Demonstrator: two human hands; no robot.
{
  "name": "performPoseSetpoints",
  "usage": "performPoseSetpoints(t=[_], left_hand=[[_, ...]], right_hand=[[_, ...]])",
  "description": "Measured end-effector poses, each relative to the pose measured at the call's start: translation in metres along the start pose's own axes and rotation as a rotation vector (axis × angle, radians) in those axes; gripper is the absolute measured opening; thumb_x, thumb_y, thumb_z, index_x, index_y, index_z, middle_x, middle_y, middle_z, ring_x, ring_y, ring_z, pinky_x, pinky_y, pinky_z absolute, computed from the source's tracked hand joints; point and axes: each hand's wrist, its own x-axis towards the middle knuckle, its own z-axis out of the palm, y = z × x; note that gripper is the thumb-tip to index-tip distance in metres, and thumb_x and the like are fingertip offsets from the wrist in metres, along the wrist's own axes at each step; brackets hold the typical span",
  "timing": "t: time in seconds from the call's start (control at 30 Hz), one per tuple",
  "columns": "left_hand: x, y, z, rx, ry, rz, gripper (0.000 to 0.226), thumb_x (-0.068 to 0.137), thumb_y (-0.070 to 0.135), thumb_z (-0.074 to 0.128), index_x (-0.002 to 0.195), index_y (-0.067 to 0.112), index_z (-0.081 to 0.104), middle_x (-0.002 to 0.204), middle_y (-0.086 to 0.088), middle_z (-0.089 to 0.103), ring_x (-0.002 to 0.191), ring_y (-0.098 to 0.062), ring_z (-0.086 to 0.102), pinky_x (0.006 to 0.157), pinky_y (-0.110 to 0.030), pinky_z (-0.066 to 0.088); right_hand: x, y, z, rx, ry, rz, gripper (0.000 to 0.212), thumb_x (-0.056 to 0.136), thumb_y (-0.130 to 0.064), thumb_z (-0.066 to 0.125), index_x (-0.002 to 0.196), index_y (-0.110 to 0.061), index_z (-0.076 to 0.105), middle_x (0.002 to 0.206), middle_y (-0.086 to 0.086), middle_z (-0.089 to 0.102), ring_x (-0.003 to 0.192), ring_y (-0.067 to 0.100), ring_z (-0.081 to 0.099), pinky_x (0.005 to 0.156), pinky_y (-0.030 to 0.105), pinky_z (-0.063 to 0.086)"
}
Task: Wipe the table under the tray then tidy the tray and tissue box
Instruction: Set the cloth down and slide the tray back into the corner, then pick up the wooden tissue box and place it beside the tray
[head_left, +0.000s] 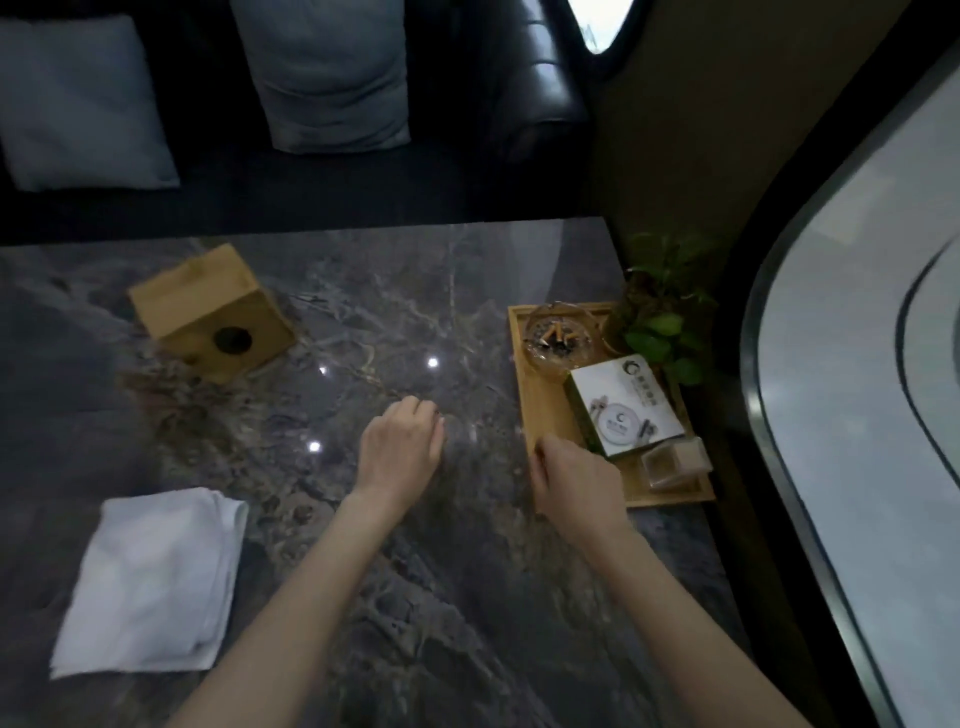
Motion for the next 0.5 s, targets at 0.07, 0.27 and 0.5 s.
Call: performPoseSetpoints(t=[0.07,0.27,0.5], left_hand=[[-0.005,-0.024,-0.016,0.035,0.050,-0.029,0.011,0.080,0.015,0.063,0.085,0.005,0.063,0.079,-0.014,0.065,0.073,-0.033,0.063,0.059,-0.039,0.052],[-0.015,-0.112,-0.064,-0.012,0.202,-0.167,0.034,0.087,0.019,0.054,0.115,0.002,0.056,0.103,-0.018,0.064,0.095,-0.035,0.061,0.075,-0.043,0.052],[-0.004,-0.209,-0.102,-0.165,0.221,-0.328,0.062,0.087,0.028,0.056,0.137,0.004,0.028,0.138,-0.018,0.035,0.125,-0.032,0.038,0.099,-0.041,0.039]], right_hand=[[0.015,-0.024,-0.001,0.009,0.028,-0.075,0.025,0.095,-0.029,0.038,0.089,-0.011,0.053,0.090,0.012,0.067,0.079,0.031,0.064,0.060,0.033,0.039],[0.061,-0.109,0.007,0.090,0.098,-0.239,0.022,0.095,-0.025,0.040,0.091,-0.006,0.052,0.091,0.014,0.065,0.084,0.035,0.061,0.062,0.039,0.044],[0.115,-0.208,0.041,0.495,0.072,-0.086,0.031,0.096,-0.019,0.041,0.124,-0.008,0.048,0.108,0.012,0.063,0.106,0.030,0.055,0.077,0.030,0.039]])
